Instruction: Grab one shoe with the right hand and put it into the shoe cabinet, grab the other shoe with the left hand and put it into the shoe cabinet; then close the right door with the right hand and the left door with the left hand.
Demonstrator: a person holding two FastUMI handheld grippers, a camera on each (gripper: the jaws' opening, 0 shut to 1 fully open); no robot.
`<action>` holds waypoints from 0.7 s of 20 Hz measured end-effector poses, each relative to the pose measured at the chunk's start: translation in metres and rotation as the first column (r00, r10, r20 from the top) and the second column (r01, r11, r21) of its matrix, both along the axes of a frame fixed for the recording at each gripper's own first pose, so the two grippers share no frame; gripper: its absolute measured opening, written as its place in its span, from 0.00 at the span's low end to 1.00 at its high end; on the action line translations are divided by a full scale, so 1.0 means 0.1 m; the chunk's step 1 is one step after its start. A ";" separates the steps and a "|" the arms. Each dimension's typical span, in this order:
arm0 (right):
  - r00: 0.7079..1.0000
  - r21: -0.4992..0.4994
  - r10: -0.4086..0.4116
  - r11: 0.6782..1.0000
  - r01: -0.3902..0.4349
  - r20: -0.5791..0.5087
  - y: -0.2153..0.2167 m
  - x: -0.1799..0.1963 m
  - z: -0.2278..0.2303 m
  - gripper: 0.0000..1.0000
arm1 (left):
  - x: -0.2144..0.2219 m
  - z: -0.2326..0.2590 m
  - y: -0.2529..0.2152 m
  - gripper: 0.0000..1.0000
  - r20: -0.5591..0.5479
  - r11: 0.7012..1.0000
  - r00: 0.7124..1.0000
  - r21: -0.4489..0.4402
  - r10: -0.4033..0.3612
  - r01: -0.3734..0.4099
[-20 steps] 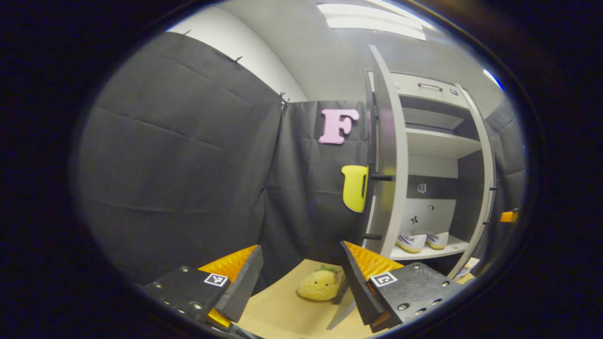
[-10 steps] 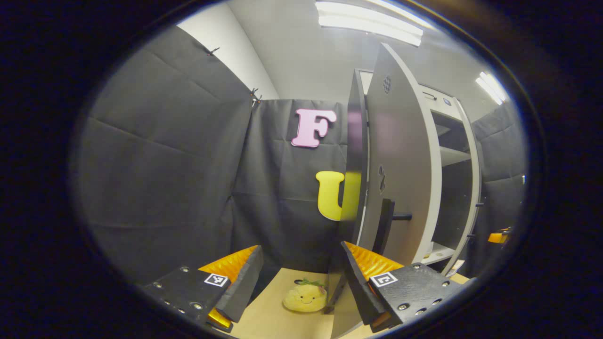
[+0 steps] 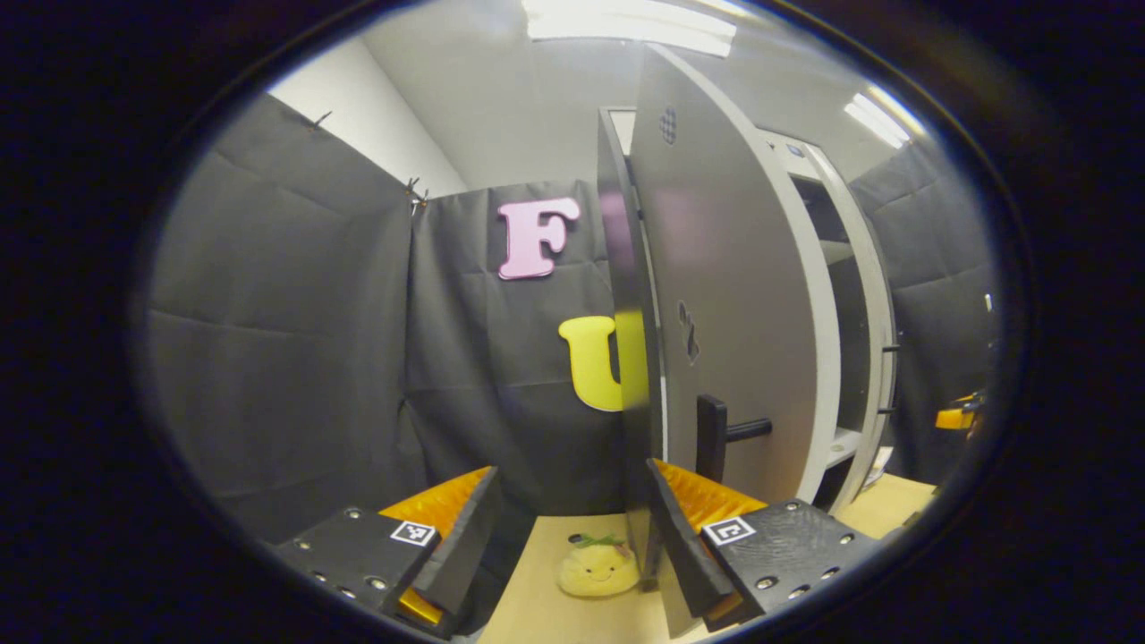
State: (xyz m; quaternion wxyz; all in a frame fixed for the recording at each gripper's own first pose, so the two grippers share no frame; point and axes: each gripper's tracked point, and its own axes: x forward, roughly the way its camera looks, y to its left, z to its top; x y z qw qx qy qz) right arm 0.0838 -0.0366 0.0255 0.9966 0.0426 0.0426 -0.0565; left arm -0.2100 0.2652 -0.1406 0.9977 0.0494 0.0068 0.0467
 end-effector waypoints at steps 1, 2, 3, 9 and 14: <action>1.000 0.008 -0.004 1.000 0.004 -0.006 -0.02 -0.01 -0.03 0.98 | 0.02 -0.02 0.00 0.90 -0.001 1.000 1.000 -0.015 -0.010 0.010; 1.000 0.017 -0.006 1.000 0.006 -0.010 -0.03 -0.01 -0.05 0.98 | 0.05 -0.03 -0.04 0.90 -0.005 1.000 1.000 -0.002 -0.022 0.022; 1.000 0.023 -0.009 1.000 0.009 -0.012 -0.05 -0.01 -0.07 0.98 | 0.07 0.00 -0.09 0.92 -0.002 0.999 0.999 0.018 -0.035 0.035; 1.000 0.041 -0.021 0.999 0.021 -0.005 -0.11 0.03 -0.05 0.98 | 0.18 0.04 -0.78 0.90 -0.003 0.988 0.989 0.052 -0.147 0.147; 0.998 0.025 -0.066 0.998 0.066 0.007 -0.28 -0.10 -0.03 0.98 | 0.34 -0.08 -1.19 0.89 -0.001 0.994 0.996 0.062 -0.088 0.088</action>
